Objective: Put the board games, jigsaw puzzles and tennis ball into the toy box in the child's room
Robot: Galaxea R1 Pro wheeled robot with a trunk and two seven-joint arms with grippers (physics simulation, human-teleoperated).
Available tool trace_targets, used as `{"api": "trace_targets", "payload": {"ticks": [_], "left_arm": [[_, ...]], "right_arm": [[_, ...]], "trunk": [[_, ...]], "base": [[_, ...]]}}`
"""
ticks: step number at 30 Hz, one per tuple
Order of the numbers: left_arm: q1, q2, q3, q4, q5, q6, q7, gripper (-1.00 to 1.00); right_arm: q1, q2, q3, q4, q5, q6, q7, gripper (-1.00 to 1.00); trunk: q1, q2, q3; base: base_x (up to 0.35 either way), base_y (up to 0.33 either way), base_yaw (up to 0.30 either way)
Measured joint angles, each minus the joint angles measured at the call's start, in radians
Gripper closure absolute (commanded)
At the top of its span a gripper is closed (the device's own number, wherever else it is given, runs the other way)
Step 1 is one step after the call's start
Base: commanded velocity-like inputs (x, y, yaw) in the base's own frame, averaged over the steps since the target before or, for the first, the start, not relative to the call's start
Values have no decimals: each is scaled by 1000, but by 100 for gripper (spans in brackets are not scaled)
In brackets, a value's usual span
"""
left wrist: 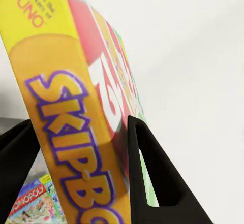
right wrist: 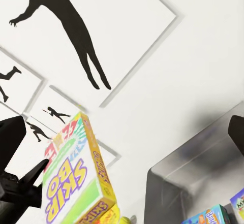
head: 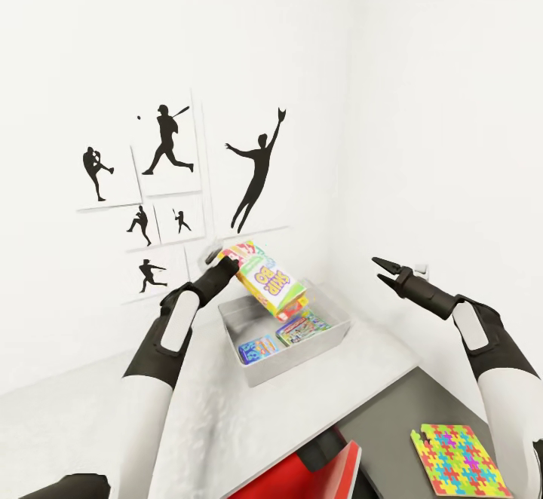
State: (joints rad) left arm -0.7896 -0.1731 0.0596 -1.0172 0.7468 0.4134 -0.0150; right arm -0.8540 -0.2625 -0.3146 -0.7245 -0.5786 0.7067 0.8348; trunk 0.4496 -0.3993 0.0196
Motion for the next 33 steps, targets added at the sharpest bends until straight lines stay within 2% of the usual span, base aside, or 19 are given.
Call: {"api": "trace_targets", "payload": {"ticks": [2, 3, 5, 6, 7, 8, 9, 11, 12, 15, 17, 18, 21, 23, 26, 29, 31, 32, 33], "left_arm": [[17, 0, 0, -31, 9, 20, 42, 100], [30, 0, 0, -53, 28, 40, 58, 100], [51, 0, -3, -93, 106, 88, 76, 100], [55, 0, -6, -102, 129, 99, 80, 100], [60, 0, -16, -117, 181, 114, 85, 100], [62, 0, -22, -124, 200, 119, 87, 100], [69, 0, -32, -138, 244, 123, 89, 100], [86, -1, -41, -162, 281, 124, 92, 100], [95, -1, -44, -173, 287, 121, 92, 100], [162, -1, -84, -270, 312, 42, 102, 100], [222, -1, -144, -334, 322, -83, 135, 100], [236, -1, -160, -345, 324, -122, 147, 100], [283, -1, -268, -374, 336, -335, 226, 100], [293, -1, -323, -380, 338, -407, 270, 100], [300, -1, -382, -383, 336, -469, 358, 100], [302, -1, -407, -384, 344, -490, 440, 100], [302, -1, -418, -382, 386, -502, 503, 100], [301, -1, -423, -378, 417, -519, 522, 100], [300, -1, -425, -374, 433, -534, 529, 100]], "right_arm": [[0, 0, 0, 0, 0, 0, 0, -100], [0, 0, 0, 0, 1, 0, 0, -100], [0, 0, 0, 0, 1, 0, 0, -100], [0, 0, 0, 0, 1, 0, 0, -100], [0, 0, -1, 0, 1, -1, 0, -100], [0, 0, -1, 0, 0, -1, 0, -100], [0, 0, -1, 0, 0, -1, 0, -100], [0, 0, -1, 0, 0, 0, 0, -100], [0, 0, -1, 0, 0, 0, 0, -100], [0, 0, -1, -1, 0, 0, 0, -100], [0, 0, -1, -1, 0, 0, 0, -100], [0, 0, -1, -1, 0, 0, 0, -100], [0, 0, -1, -1, 0, 1, 0, -100], [0, 0, -1, -1, 0, 1, 1, -100], [0, 0, -2, -2, 0, 1, 1, -100], [0, 0, -2, -2, 0, 1, 1, -100], [0, 0, -1, -2, 0, 1, 0, -100], [0, 0, -1, -2, 0, 1, 0, -100], [0, 0, -1, -2, 0, 1, 0, -100]], "trunk": [[0, 0, 0], [0, 0, 0], [0, 0, 0], [0, 0, 0], [0, 0, 0], [0, 0, 0], [0, 0, 0], [0, 0, 0], [0, 0, 0], [0, 0, 0], [0, 0, 0], [0, 0, 0], [0, 0, 0], [0, 0, 0], [0, 0, 0], [0, 0, 0], [0, 0, 0], [0, 0, 0], [0, 0, 0]], "base": [[0, 0, 0], [0, 0, 0], [0, 0, 0], [0, 0, 0], [0, 0, 0], [0, 0, 0], [0, 0, 0], [0, 0, 0], [0, 0, 0], [0, 0, 0], [0, 0, 0], [0, 0, 0], [0, 0, 0], [0, 0, 0], [0, 0, 0], [0, 0, 0], [0, 0, 0], [0, 0, 0], [0, 0, 0]]}}
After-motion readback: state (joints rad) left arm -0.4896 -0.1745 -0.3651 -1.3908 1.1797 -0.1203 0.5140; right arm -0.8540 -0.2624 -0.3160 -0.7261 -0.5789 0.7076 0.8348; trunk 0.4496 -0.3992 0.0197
